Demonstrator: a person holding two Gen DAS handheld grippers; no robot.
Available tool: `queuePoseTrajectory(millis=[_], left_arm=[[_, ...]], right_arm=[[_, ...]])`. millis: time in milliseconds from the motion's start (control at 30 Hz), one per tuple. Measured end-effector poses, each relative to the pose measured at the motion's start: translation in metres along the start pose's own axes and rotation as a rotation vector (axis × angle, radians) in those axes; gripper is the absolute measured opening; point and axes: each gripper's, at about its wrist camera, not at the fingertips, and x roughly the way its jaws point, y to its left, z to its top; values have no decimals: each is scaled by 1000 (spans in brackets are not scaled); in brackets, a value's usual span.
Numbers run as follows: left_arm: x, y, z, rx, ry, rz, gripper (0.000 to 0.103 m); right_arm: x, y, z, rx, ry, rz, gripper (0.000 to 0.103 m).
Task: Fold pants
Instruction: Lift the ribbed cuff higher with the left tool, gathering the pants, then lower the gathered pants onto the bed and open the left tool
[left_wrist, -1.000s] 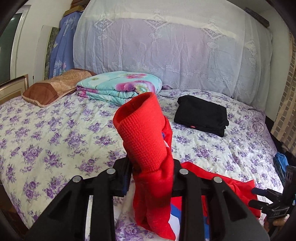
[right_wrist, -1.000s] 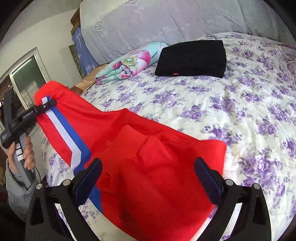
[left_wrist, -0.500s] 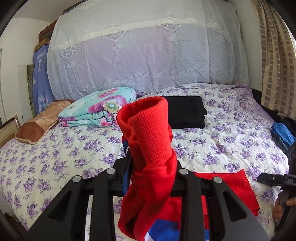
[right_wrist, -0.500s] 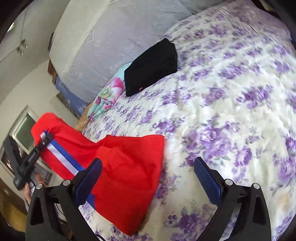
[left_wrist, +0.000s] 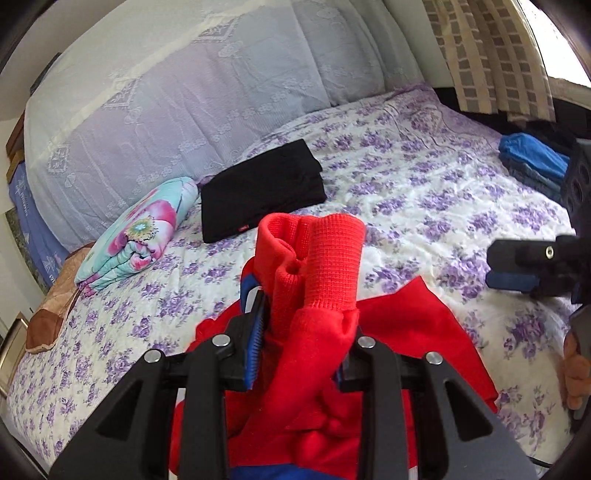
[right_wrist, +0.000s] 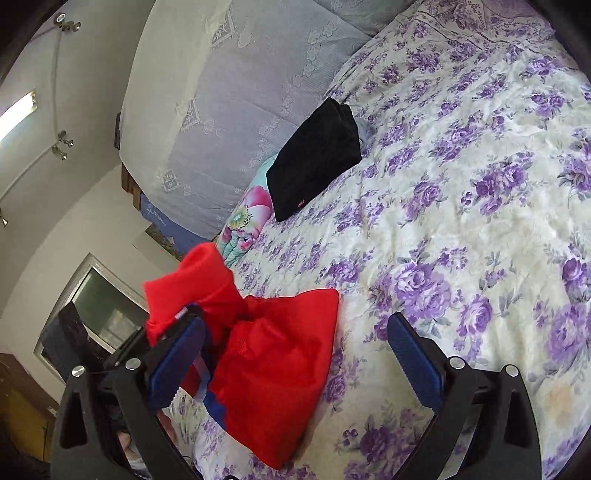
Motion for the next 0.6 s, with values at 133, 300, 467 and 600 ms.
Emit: queuePoseTrajectory(millis=[133, 300, 467, 600], left_arm=[[6, -22, -10, 53, 23, 3, 28], [2, -29, -15, 77, 15, 16, 28], [0, -35, -23, 90, 23, 11, 38], [-21, -32, -27, 66, -71, -87, 97]], right_arm=[[-1, -1, 1, 4, -3, 11, 99], [-2, -3, 0, 10, -7, 19, 99], [-2, -3, 0, 12, -8, 20, 99], [-1, -4, 1, 10, -6, 15, 99]])
